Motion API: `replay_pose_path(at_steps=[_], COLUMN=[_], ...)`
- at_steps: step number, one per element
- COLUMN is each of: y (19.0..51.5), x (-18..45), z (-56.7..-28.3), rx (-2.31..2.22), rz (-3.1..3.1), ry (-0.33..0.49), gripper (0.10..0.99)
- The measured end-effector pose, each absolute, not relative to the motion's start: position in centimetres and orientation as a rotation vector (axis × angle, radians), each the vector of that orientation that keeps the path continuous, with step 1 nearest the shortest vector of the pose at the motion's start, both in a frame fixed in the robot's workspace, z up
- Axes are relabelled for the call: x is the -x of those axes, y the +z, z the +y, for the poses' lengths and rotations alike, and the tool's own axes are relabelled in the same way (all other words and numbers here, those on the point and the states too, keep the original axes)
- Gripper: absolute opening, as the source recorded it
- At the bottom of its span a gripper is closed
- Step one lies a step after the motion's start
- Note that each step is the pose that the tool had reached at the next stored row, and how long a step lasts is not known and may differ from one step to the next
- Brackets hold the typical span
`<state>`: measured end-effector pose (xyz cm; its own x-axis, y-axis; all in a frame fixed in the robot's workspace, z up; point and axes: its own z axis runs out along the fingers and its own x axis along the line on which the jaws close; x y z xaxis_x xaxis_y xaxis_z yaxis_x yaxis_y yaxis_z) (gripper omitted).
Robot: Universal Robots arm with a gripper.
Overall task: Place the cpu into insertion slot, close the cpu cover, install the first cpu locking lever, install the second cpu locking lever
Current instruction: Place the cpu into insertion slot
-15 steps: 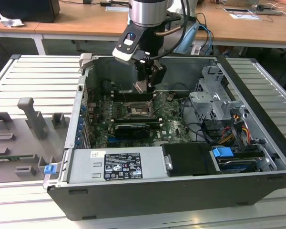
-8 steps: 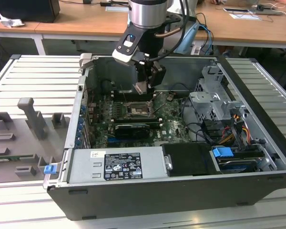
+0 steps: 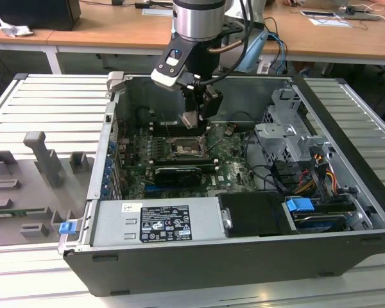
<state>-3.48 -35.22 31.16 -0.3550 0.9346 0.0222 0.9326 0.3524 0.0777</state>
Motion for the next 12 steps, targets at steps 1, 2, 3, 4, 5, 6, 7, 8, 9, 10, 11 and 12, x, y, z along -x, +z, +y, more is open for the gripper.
replay_pose_path(at_steps=[1,2,3,4,5,6,7,8,9,10,11,12], y=[31.08,31.03,30.96,30.84,30.81,30.78,30.73,30.71,30.69,30.65,30.61,30.56], x=[3.48,3.49,3.48,3.48,3.48,3.48,3.48,3.48,3.48,3.48,3.48,3.48], z=[-35.21,-35.2,-35.19,-35.18,-35.18,-35.18,-35.18,-35.18,-35.18,-35.18,-35.18,-35.18], rx=[-1.773,-1.78,-1.791,-1.822,-1.833,-1.84,-1.855,-1.861,-1.866,-1.875,-1.882,-1.891], rz=[2.559,2.554,2.546,2.522,2.514,2.509,2.497,2.493,2.488,2.482,2.476,2.469], ry=[0.119,0.119,0.118,0.118,0.117,0.117,0.117,0.117,0.117,0.117,0.117,0.116], gripper=[0.537,0.537,0.537,0.537,0.537,0.537,0.537,0.537,0.537,0.537,0.537,0.537])
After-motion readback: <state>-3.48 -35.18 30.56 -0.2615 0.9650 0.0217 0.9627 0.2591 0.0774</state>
